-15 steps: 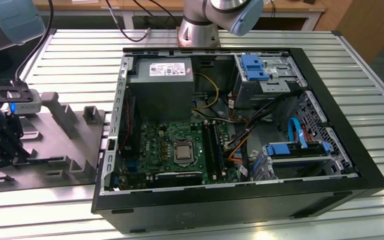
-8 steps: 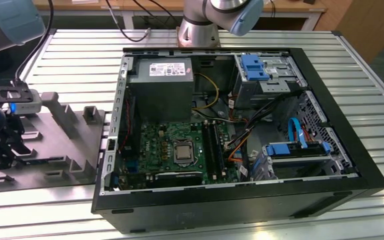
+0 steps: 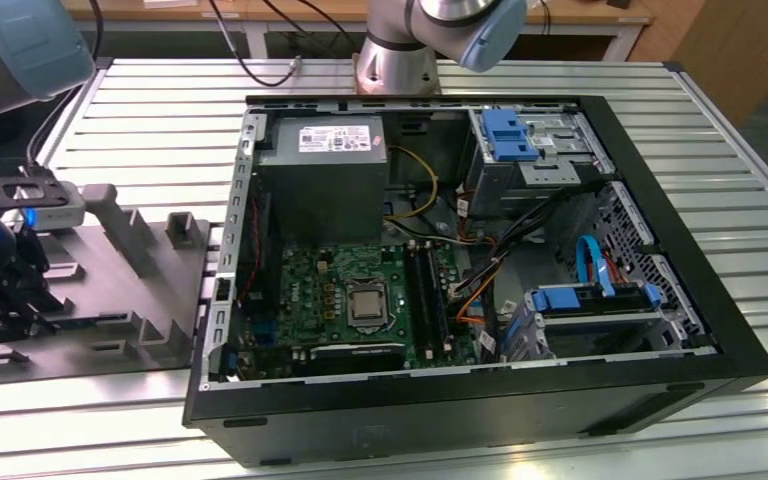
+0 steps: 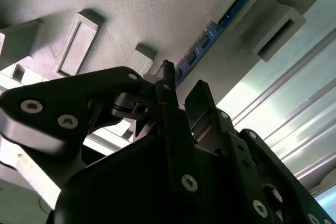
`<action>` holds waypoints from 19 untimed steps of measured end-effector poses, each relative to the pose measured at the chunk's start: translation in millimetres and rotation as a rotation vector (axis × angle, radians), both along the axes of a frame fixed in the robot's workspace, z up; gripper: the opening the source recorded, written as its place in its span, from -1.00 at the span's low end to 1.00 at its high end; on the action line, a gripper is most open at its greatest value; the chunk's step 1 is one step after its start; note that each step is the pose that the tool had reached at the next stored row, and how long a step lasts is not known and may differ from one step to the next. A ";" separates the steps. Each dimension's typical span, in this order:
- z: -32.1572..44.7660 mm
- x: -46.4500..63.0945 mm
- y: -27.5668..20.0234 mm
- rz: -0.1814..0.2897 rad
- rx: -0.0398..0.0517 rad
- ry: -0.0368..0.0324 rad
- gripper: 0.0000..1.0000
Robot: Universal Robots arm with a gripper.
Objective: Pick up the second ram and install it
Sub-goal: 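Pick up the second ram and move it above second insertion slot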
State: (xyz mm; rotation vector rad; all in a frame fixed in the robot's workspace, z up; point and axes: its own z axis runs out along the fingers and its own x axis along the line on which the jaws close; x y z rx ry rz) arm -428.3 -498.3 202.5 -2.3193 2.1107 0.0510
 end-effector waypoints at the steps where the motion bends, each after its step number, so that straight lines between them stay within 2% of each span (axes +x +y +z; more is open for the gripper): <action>1: -1.2 -0.8 0.1 0.000 0.0002 -0.0003 -0.29; 14: -3.5 -1.8 0.1 0.000 0.0001 -0.0003 -0.31; 15: -3.5 -1.8 0.1 0.000 0.0001 -0.0002 -0.44; 16: -3.5 -1.8 0.1 0.000 0.0001 -0.0003 -0.44; 17: -3.5 -1.8 0.1 0.000 0.0001 -0.0002 -0.58; 19: -3.5 -1.8 0.1 0.000 0.0001 -0.0003 -0.58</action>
